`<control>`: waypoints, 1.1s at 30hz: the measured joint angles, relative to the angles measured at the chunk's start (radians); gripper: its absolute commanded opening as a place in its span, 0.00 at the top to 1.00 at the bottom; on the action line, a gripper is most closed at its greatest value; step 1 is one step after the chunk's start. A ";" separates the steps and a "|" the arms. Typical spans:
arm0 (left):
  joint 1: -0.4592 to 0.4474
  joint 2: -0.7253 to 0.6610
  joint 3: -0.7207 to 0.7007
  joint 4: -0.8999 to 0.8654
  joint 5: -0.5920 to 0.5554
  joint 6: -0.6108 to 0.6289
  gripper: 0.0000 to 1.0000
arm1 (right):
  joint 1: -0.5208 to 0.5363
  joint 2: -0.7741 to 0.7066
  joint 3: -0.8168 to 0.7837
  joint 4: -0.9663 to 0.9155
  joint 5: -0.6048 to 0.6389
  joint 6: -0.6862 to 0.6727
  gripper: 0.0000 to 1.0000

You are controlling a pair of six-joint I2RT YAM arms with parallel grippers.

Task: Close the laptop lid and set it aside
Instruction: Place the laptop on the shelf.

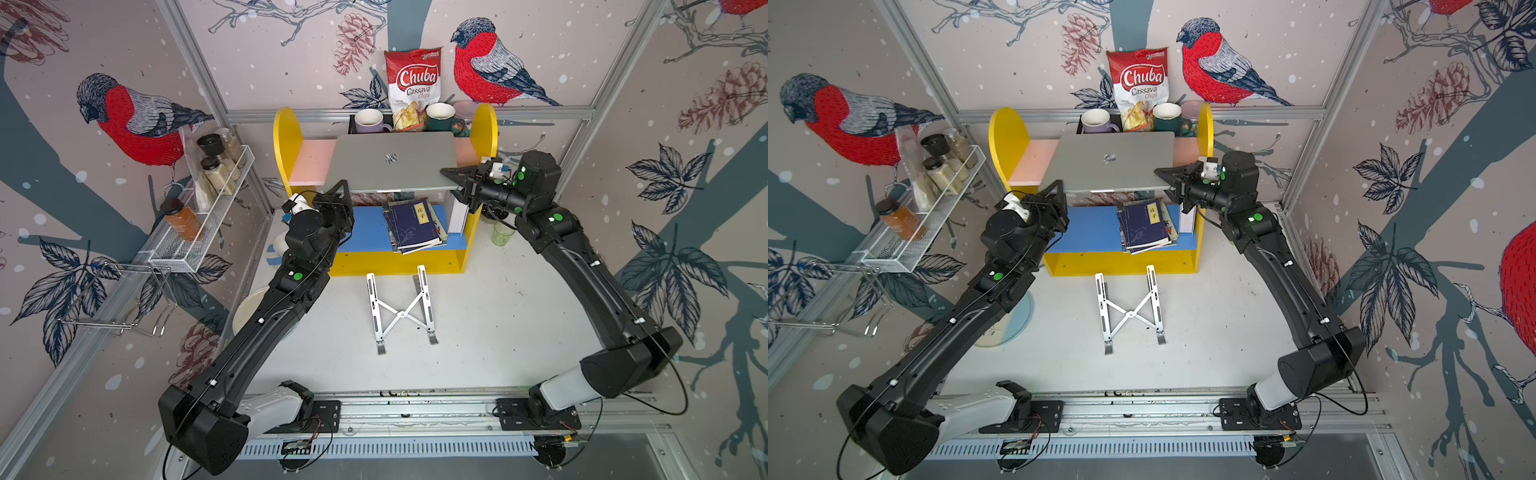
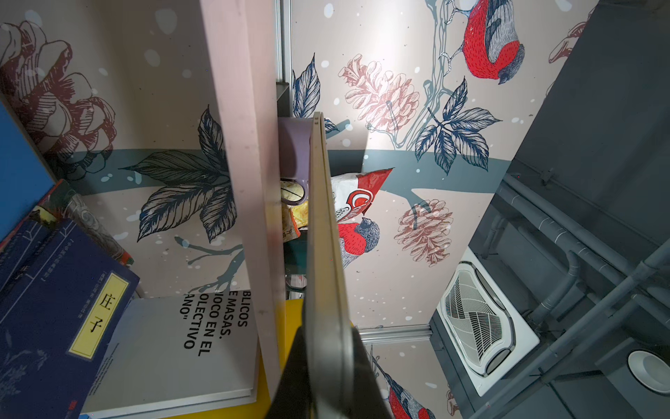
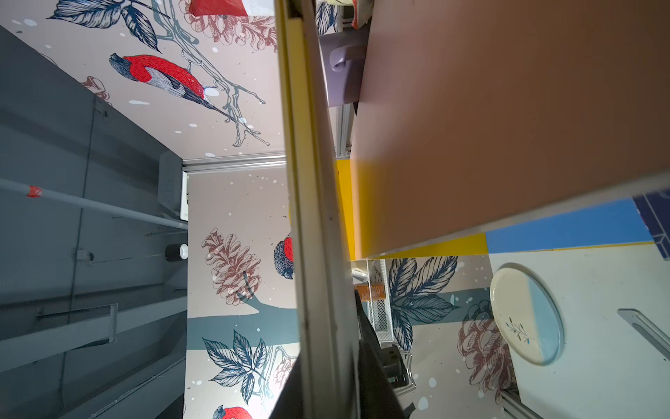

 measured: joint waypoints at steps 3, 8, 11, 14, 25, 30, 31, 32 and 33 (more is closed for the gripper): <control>0.000 0.001 -0.002 -0.001 0.007 0.010 1.00 | 0.000 -0.011 -0.019 0.026 -0.005 0.002 0.58; 0.000 -0.007 -0.014 -0.004 0.003 0.024 1.00 | 0.000 -0.014 -0.031 0.048 -0.006 0.006 0.37; -0.002 -0.019 -0.034 -0.005 -0.002 0.029 1.00 | 0.000 -0.014 -0.031 0.050 -0.006 0.008 0.30; -0.002 -0.025 -0.040 -0.009 -0.014 0.032 1.00 | 0.000 -0.014 -0.029 0.047 -0.006 0.008 0.22; -0.005 0.016 -0.031 0.017 -0.067 0.037 1.00 | 0.006 -0.014 -0.011 0.001 0.016 -0.016 0.11; -0.006 0.026 -0.031 0.038 -0.136 0.043 1.00 | 0.008 -0.014 -0.010 -0.006 0.021 -0.021 0.06; -0.006 0.029 -0.030 0.045 -0.150 0.046 1.00 | 0.008 -0.014 -0.010 -0.006 0.021 -0.021 0.05; -0.006 0.032 -0.026 0.045 -0.162 0.051 1.00 | 0.008 -0.014 -0.010 -0.007 0.021 -0.021 0.04; -0.006 0.038 -0.014 0.043 -0.173 0.060 1.00 | 0.008 -0.014 -0.010 -0.008 0.021 -0.022 0.04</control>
